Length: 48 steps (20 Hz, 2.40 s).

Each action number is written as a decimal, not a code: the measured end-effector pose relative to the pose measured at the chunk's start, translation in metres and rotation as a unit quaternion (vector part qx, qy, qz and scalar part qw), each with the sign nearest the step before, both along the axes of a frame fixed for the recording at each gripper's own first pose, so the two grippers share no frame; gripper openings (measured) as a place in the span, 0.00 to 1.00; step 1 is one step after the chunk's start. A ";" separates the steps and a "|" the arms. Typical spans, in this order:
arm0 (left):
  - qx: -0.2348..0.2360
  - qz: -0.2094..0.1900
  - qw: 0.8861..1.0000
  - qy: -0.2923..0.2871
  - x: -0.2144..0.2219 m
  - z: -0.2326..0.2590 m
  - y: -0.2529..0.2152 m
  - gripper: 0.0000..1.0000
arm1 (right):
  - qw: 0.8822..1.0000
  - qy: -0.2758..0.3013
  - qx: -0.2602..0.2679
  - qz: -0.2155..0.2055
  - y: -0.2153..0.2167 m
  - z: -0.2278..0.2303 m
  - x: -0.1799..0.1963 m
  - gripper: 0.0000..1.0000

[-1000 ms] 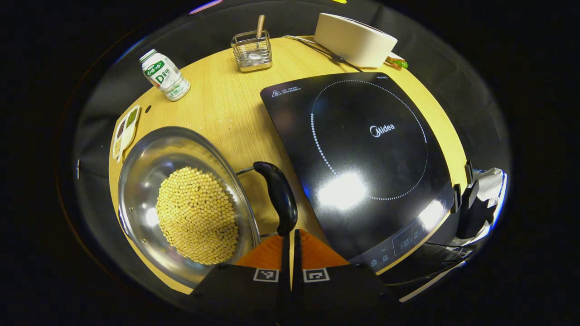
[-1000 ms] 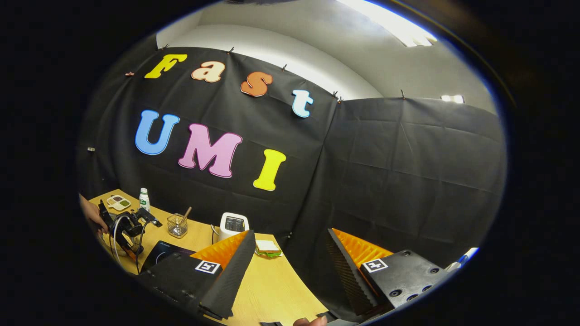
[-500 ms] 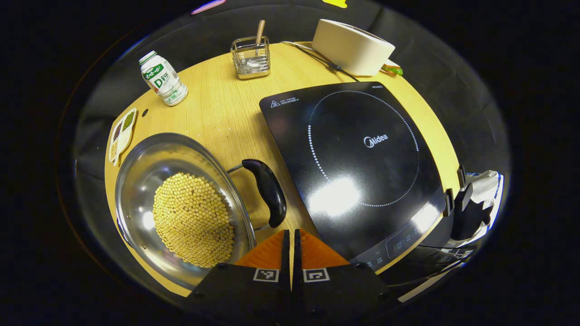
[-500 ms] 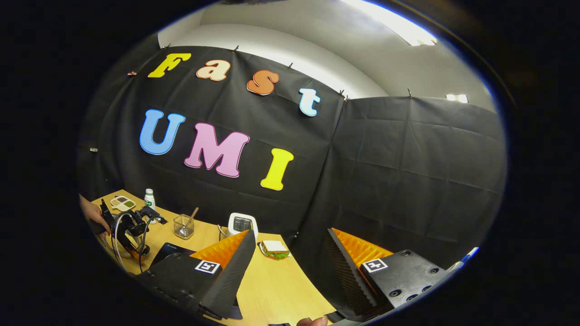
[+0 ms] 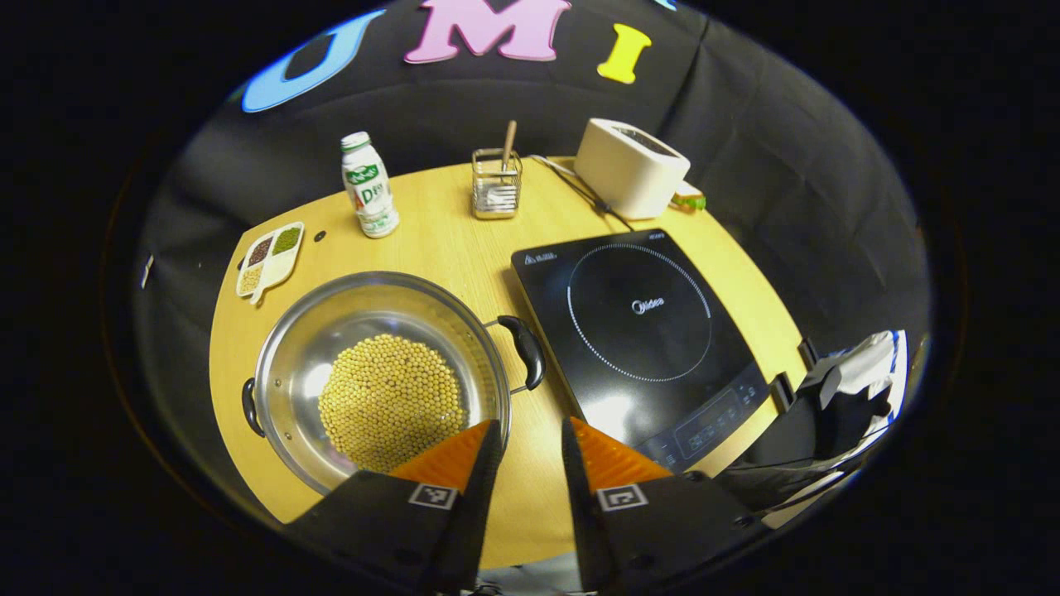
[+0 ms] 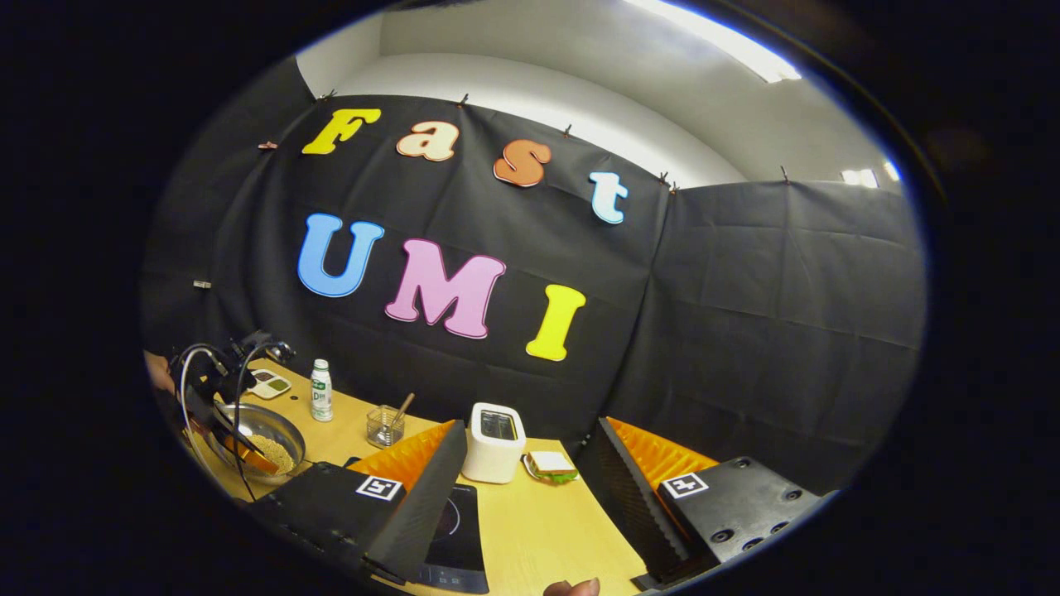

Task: First push the handle of the pot to place it horizontally, then grasp the pot with both hands and set it on the induction cooktop.

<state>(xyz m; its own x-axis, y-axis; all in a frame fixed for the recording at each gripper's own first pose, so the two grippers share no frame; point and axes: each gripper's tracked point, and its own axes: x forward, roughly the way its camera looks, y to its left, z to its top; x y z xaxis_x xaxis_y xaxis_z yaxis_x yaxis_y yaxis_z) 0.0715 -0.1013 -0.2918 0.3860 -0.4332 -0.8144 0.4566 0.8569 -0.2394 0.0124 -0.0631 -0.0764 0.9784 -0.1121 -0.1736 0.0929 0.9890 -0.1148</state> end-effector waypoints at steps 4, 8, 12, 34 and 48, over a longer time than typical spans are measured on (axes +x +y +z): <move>-0.006 0.044 0.997 -0.059 0.005 0.025 0.047 0.96 | 0.999 0.002 0.025 0.033 0.035 -0.001 0.017 0.98; 0.004 0.077 0.992 -0.096 0.003 0.028 0.097 0.96 | 0.996 0.012 0.032 0.079 0.086 -0.014 0.031 0.98; 0.016 0.107 0.987 -0.122 0.003 0.023 0.151 0.96 | 0.986 0.042 0.075 0.146 0.159 -0.039 0.040 0.98; 0.043 0.175 0.980 -0.079 0.088 -0.094 0.269 0.96 | 0.929 0.287 0.126 0.196 0.322 -0.246 0.082 0.99; 0.050 0.159 0.986 -0.022 0.120 -0.150 0.250 0.75 | 0.864 0.433 0.164 0.198 0.350 -0.343 0.070 0.88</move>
<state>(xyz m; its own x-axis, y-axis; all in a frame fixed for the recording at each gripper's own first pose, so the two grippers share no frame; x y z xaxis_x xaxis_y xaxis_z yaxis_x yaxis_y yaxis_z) 0.1919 0.1482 -0.4415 0.5252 -0.2037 -0.8263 0.1697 0.9765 -0.1329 0.0825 0.2866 -0.4197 0.4161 0.3969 -0.8181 -0.2411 0.9157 0.3217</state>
